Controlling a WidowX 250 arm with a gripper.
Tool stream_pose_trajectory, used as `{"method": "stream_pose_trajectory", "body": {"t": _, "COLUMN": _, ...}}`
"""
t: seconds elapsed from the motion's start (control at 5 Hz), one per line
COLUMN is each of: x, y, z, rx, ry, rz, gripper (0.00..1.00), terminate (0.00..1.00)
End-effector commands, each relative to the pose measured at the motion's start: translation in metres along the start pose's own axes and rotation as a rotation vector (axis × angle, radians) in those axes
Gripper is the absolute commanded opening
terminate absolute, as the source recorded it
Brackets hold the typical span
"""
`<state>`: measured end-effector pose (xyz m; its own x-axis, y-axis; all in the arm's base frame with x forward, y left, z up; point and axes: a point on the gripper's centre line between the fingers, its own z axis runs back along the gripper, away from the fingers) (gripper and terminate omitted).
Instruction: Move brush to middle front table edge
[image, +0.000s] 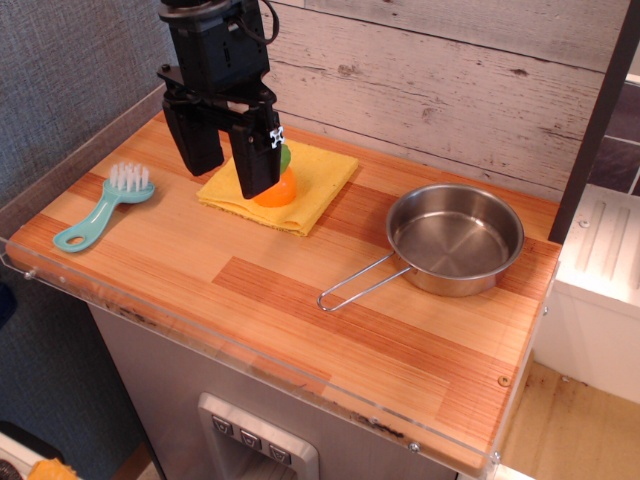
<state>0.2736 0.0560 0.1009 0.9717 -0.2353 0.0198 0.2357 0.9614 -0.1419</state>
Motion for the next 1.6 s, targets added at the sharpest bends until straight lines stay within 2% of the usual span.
{"method": "stream_pose_trajectory", "body": {"t": 0.0, "x": 0.000, "y": 0.000, "z": 0.000, "rx": 0.000, "ry": 0.000, "rz": 0.000, "gripper": 1.00, "terminate": 0.00}}
{"method": "stream_pose_trajectory", "body": {"t": 0.2, "x": -0.013, "y": 0.027, "z": 0.006, "rx": 0.038, "ry": -0.023, "rz": 0.051, "gripper": 1.00, "terminate": 0.00}}
{"method": "stream_pose_trajectory", "body": {"t": 0.6, "x": -0.048, "y": 0.078, "z": 0.023, "rx": 0.166, "ry": -0.037, "rz": 0.137, "gripper": 1.00, "terminate": 0.00}}
{"method": "stream_pose_trajectory", "body": {"t": 0.8, "x": -0.054, "y": 0.093, "z": 0.011, "rx": 0.179, "ry": -0.050, "rz": 0.128, "gripper": 1.00, "terminate": 0.00}}
{"method": "stream_pose_trajectory", "body": {"t": 1.0, "x": -0.053, "y": 0.111, "z": 0.005, "rx": 0.180, "ry": -0.099, "rz": 0.096, "gripper": 1.00, "terminate": 0.00}}
{"method": "stream_pose_trajectory", "body": {"t": 1.4, "x": -0.048, "y": 0.137, "z": -0.016, "rx": 0.173, "ry": -0.075, "rz": 0.108, "gripper": 1.00, "terminate": 0.00}}
